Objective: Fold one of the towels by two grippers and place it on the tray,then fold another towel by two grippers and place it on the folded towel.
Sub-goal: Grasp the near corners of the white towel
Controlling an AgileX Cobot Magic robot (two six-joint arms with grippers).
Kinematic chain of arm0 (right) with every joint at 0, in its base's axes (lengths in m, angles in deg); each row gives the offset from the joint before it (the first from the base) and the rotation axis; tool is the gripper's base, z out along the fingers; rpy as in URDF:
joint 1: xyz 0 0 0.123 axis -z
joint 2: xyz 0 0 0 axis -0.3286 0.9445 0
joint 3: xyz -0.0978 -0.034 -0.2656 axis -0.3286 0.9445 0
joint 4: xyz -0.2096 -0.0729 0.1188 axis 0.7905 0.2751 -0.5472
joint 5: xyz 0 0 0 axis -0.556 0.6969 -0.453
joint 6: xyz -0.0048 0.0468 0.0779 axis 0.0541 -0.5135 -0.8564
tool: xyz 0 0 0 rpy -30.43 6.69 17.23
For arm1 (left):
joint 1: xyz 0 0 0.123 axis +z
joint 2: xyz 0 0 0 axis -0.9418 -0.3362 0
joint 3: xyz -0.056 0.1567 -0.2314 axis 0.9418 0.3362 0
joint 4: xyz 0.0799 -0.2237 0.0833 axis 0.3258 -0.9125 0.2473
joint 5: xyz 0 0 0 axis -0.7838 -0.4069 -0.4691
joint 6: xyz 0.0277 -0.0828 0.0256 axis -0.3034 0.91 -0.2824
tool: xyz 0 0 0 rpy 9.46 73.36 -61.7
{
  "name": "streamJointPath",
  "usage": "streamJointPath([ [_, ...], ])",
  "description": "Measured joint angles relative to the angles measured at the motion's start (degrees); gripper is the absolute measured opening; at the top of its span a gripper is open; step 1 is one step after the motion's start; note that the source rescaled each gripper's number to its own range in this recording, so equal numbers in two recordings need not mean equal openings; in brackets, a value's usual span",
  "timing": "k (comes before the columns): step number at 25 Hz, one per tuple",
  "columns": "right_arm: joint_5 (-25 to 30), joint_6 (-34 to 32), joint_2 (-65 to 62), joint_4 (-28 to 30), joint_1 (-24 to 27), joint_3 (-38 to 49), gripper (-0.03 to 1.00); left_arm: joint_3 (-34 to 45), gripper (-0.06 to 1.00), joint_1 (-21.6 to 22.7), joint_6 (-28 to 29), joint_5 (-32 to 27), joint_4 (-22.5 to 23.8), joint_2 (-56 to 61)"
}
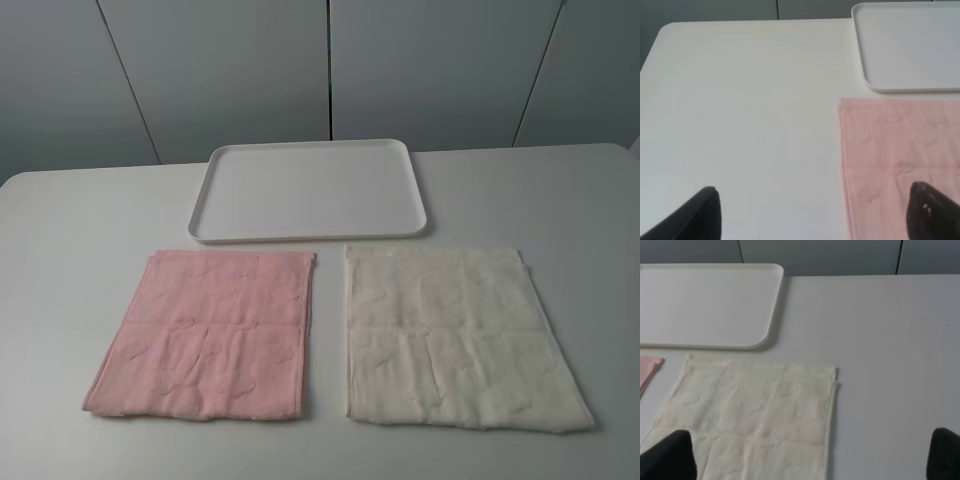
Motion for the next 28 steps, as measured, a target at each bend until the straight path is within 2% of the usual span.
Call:
streamJointPath([
  [28,0.0,0.0,0.0,0.0,0.0,0.0,1.0,0.0,0.96,0.0,0.1,0.0,0.0,0.0],
])
